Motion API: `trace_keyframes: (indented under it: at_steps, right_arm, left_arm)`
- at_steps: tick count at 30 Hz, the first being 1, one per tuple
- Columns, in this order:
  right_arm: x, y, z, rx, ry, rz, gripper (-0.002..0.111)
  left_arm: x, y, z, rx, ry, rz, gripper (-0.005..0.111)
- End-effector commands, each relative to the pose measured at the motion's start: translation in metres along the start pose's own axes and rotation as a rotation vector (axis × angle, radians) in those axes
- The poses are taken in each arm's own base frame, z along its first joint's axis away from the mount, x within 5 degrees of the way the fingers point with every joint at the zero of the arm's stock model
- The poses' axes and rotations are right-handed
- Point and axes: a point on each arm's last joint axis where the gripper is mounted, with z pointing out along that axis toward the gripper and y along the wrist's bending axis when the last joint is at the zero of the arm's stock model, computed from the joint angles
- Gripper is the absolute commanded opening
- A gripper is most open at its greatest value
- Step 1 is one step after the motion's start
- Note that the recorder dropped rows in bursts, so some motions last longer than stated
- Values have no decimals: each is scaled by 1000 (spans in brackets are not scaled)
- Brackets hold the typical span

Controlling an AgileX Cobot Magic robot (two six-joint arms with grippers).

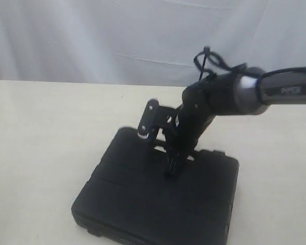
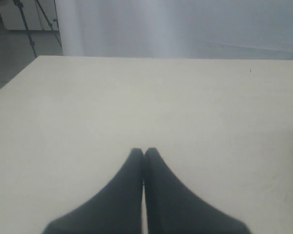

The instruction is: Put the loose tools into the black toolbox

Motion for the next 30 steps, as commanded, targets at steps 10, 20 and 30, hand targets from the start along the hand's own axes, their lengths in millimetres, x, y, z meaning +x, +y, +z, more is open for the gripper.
trace_keyframes:
  at_steps: [10,20,30]
  right_arm:
    - [-3,-3,41,-64,55,70,0]
    - [-4,-5,36,-82,90,65,52]
    - [-23,-15,12,-192,102,135,52]
  left_arm:
    - [0,0,0,5,-4,-5,0]
    - [0,0,0,5,-4,-5,0]
    - [0,0,0,5,-4,-5,0]
